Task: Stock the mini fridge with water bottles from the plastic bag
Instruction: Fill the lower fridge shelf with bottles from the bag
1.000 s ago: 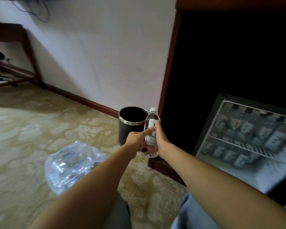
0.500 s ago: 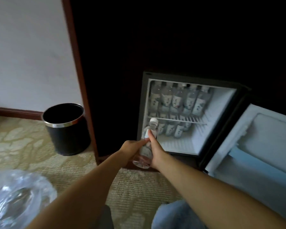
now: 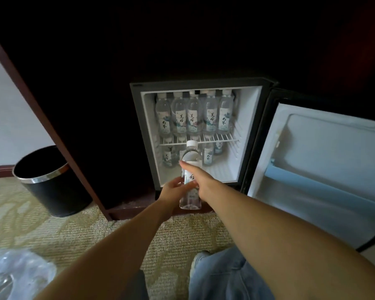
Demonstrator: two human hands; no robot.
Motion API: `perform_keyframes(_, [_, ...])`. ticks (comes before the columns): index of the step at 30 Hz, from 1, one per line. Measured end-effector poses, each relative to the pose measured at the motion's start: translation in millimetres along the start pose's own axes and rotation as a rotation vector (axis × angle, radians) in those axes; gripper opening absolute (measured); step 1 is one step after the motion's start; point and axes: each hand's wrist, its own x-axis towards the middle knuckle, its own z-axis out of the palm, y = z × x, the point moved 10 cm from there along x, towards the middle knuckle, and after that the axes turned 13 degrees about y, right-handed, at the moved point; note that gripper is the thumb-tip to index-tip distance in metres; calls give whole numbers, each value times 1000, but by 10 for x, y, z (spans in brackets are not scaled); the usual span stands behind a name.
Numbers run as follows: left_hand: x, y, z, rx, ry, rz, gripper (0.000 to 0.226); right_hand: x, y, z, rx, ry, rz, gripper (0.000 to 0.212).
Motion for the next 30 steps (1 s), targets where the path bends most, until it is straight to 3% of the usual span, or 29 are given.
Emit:
perform_keyframes(2, [-68,49,-28,-5,20,-2,31,-81,-70,3,-41,-25,-12,80])
perform_keyframes(5, [-174,255,-38,97,29,69,82,-287,-276,28,-80,-98,-86,93])
perform_keyframes(7, [-220,427,-85,115,89,134,97,-427,-452,20,-58,-104,-162,99])
perform_keyframes(11, [-236,587,-134,99,150,197,82,-600,-662,-104,-126,-131,-304,80])
perform_keyframes(15, [-250,610,-56,254,94,272,74,-538,-586,-267,-278,-123,-349,102])
perform_keyframes(18, [-215,548,30,349,33,279,71,-491,-547,-376,-333,-54,-363,102])
perform_keyframes(25, [-88,560,-104,465,117,324,79,-387,-612,-337,-351,-58,-402,81])
perform_keyframes(28, [-46,487,-151,460,135,311,78,-344,-565,-277,-399,-28,-417,94])
perform_keyframes(30, [8,428,-150,465,156,309,71,-288,-554,-246,-427,-20,-439,91])
